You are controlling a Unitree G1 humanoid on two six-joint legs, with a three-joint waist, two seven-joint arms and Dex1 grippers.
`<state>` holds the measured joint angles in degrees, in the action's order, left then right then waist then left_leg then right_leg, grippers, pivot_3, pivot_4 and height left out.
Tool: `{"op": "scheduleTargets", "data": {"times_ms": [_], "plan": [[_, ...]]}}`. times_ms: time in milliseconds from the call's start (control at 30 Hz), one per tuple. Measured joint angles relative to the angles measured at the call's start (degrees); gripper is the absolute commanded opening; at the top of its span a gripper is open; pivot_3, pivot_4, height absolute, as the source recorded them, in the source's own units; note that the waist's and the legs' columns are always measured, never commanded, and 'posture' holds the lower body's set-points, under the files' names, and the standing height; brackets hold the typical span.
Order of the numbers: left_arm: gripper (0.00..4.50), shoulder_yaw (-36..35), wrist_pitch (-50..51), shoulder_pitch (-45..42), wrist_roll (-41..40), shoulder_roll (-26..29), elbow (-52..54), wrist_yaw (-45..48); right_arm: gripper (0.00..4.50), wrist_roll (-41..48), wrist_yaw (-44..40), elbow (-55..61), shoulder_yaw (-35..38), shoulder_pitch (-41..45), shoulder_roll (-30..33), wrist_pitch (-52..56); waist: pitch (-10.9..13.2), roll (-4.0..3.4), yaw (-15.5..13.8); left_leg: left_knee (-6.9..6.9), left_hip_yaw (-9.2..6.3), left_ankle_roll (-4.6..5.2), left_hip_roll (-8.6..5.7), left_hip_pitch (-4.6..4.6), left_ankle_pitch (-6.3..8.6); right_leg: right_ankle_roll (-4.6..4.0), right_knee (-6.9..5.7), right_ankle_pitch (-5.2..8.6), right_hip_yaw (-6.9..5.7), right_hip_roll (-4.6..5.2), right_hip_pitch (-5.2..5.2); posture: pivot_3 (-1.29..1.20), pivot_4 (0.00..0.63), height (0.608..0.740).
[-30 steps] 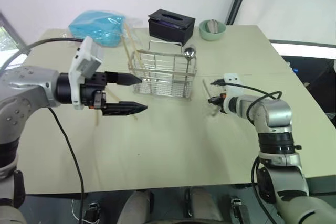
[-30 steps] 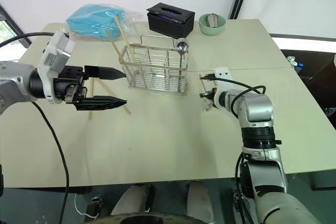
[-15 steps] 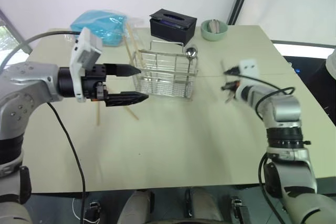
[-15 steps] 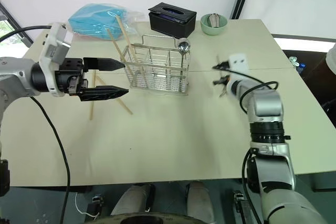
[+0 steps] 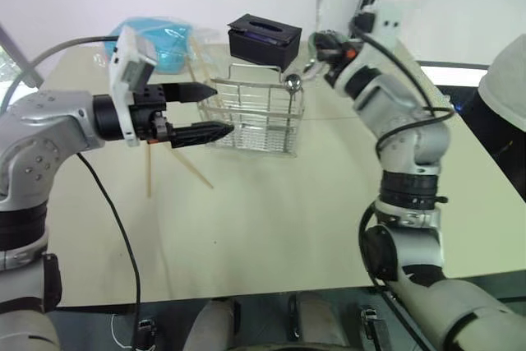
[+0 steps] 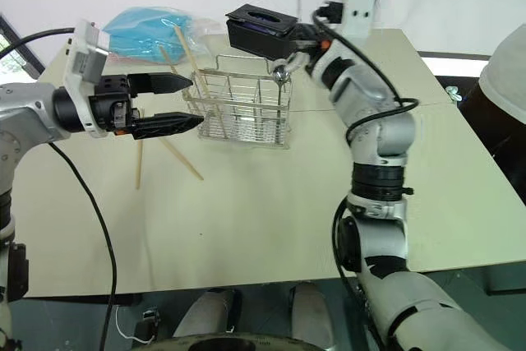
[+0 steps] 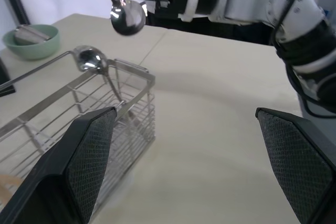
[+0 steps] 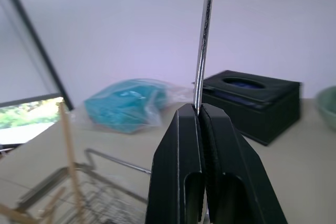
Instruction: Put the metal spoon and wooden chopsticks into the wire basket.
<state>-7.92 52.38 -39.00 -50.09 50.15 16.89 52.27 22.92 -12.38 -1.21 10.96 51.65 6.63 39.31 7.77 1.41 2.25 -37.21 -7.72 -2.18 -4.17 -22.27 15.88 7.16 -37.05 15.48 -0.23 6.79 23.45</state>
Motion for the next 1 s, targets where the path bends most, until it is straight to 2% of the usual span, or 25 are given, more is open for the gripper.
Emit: {"op": "scheduleTargets", "data": {"times_ms": [167, 433, 533, 633, 867, 1000], "plan": [[4.50, -0.34, 0.02, -0.04, -0.10, -0.09, 0.15, -0.66, 0.05, -3.93, -1.19, -3.11, -5.83, -2.12, -2.31, -9.63, 0.01, -0.01, 0.01, 0.00, -0.04, -0.01, -0.01, 0.01, 0.00, 0.00, -0.04, 0.00, -0.01, -0.02, 0.06, 0.00, 0.150, 0.657], [4.50, -2.85, 1.28, 0.09, -1.51, -0.04, 1.47, -3.37, 0.05, -11.00, -3.64, -11.39, -10.49, -5.04, -2.69, -27.23, -0.03, 0.05, 0.28, 0.03, -0.04, -0.09, 0.01, 0.02, -0.05, 0.00, -0.05, 0.00, 0.00, -0.05, 0.07, 0.00, 0.150, 0.657], [4.50, -3.61, 1.83, 0.09, -1.82, 0.16, 1.69, -4.07, 0.05, -11.68, -4.36, -12.83, -10.71, -5.61, -2.69, -30.30, -0.03, 0.05, 0.27, 0.02, -0.04, -0.12, 0.01, 0.02, -0.07, 0.00, -0.05, 0.00, 0.00, -0.06, 0.05, 0.00, 0.150, 0.657], [4.50, -3.80, 2.18, 0.09, -1.82, 0.40, 1.69, -4.53, 0.93, -12.10, -5.13, -13.18, -11.03, -6.45, -2.68, -31.62, -0.02, 0.05, 0.27, 0.01, -0.05, -0.14, 0.01, 0.03, -0.08, 0.00, -0.05, 0.00, 0.00, -0.06, 0.04, 0.00, 0.150, 0.657], [4.50, -3.78, 2.22, -0.14, -1.72, 0.38, 1.50, -4.65, 4.43, -12.91, -4.21, -13.15, -11.23, -7.21, -2.81, -32.08, -0.02, 0.04, 0.24, 0.01, -0.07, -0.16, 0.01, 0.04, -0.09, 0.00, -0.05, 0.00, 0.00, -0.07, 0.05, 0.00, 0.150, 0.657], [4.50, -3.70, 1.93, -0.83, -1.38, 0.31, 0.57, -4.51, 4.43, -12.79, -3.48, -11.01, -10.88, -8.87, -2.19, -30.58, -0.02, 0.04, 0.18, 0.01, -0.09, -0.16, 0.00, 0.04, -0.09, 0.00, -0.05, 0.00, 0.00, -0.06, 0.05, 0.00, 0.150, 0.657]]}}
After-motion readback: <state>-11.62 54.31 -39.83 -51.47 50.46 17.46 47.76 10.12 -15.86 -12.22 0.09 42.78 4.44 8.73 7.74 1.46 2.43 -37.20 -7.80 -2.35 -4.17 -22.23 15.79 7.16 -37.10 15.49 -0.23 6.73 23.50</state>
